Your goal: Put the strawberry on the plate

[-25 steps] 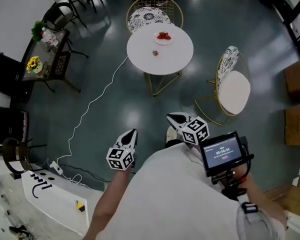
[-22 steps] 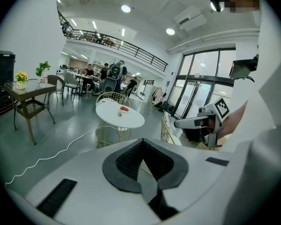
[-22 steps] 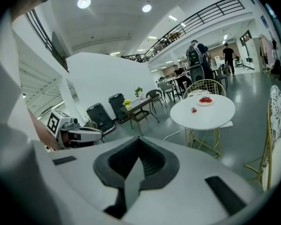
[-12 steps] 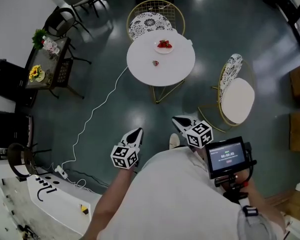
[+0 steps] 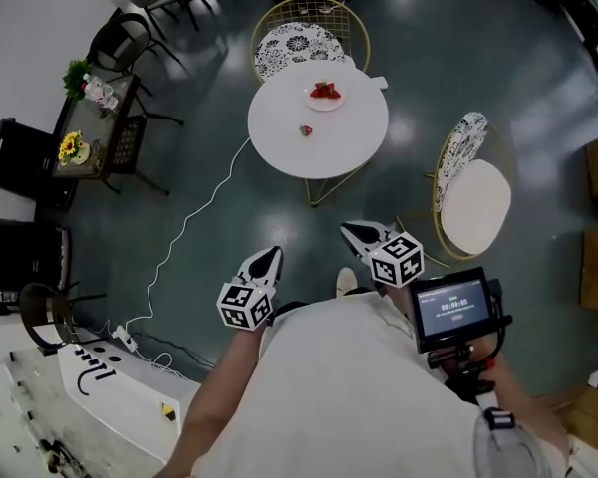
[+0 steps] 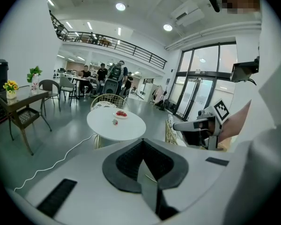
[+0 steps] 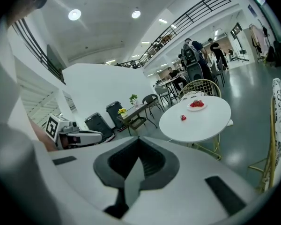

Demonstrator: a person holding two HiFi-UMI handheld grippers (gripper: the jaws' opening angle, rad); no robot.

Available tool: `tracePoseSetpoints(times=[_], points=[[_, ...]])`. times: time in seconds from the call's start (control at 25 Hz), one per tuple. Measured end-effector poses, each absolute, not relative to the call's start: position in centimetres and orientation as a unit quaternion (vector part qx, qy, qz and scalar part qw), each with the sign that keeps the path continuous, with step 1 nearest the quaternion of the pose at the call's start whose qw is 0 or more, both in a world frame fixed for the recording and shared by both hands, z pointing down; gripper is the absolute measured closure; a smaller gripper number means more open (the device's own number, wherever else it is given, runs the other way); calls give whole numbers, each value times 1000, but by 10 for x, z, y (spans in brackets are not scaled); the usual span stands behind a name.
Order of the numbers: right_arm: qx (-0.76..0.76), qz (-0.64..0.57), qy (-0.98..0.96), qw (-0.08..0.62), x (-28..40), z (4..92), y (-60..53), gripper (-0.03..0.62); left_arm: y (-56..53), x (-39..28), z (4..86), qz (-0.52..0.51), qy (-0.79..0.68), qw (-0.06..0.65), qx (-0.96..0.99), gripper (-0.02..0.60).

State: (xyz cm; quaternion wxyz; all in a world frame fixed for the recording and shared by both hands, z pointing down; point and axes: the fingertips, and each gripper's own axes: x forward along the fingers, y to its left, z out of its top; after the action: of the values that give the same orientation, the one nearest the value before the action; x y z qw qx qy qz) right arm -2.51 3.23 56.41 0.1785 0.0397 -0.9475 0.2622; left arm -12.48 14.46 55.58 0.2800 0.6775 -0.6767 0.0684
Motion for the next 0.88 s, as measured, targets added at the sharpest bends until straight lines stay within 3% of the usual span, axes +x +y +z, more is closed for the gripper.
tracePoseSetpoints(times=[0.88], points=[[106,267,-939,188,-48,559,-3,589,85,-177,554,70,-629,279,723,575]])
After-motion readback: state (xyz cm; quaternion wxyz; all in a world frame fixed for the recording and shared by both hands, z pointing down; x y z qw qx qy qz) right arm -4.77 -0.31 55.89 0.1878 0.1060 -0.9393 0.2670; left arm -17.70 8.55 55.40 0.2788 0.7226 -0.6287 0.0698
